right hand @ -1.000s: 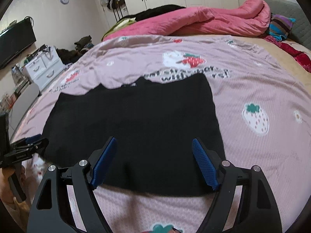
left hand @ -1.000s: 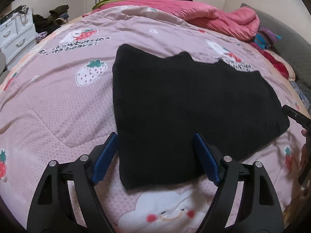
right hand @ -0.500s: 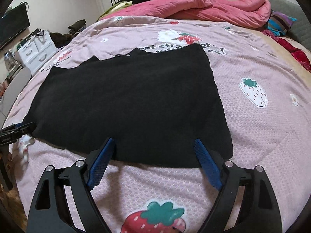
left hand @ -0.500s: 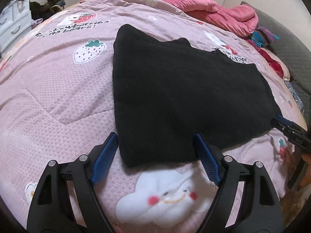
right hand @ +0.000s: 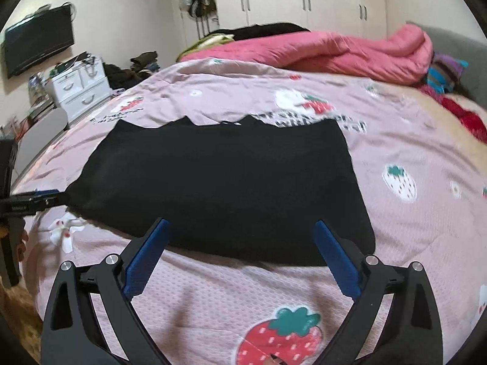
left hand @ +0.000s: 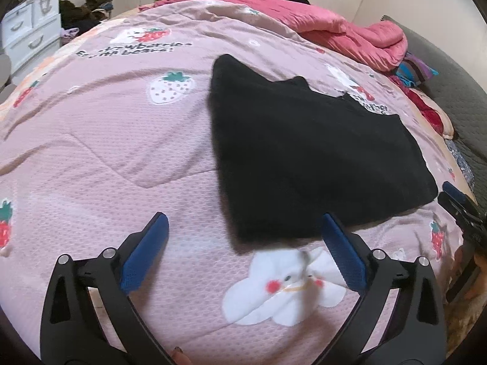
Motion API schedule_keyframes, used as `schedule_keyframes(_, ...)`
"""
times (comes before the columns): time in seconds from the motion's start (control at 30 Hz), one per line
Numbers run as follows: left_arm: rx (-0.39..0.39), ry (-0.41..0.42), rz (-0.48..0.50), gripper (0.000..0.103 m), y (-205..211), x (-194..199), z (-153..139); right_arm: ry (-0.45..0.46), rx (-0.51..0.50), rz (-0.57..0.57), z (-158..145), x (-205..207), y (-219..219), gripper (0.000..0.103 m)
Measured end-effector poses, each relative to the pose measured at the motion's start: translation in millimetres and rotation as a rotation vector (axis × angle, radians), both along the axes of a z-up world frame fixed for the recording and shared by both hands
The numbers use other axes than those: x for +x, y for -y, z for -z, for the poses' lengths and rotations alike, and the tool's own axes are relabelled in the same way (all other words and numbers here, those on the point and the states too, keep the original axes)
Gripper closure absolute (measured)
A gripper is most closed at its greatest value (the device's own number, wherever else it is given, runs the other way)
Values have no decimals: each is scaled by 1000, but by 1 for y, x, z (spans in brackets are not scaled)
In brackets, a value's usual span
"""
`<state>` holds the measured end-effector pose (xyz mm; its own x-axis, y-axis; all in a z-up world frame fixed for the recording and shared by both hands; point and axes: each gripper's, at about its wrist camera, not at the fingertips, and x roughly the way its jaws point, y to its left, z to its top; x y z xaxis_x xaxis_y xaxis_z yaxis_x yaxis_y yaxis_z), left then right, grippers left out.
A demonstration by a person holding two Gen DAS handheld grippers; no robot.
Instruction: Fold small clothes
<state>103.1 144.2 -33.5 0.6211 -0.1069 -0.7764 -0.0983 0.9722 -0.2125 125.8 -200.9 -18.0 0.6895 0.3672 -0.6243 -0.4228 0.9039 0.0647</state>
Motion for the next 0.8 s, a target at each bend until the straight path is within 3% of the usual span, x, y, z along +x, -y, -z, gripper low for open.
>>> schedule_keyframes(0.5, 24, -9, -103, 9, -32, 1, -1, 58, -114, -172, 5, -22, -86, 6)
schedule_keyframes(0.8, -14, -10, -179, 9, -50, 14, -5, 76, -176, -283, 13, -31, -140, 6)
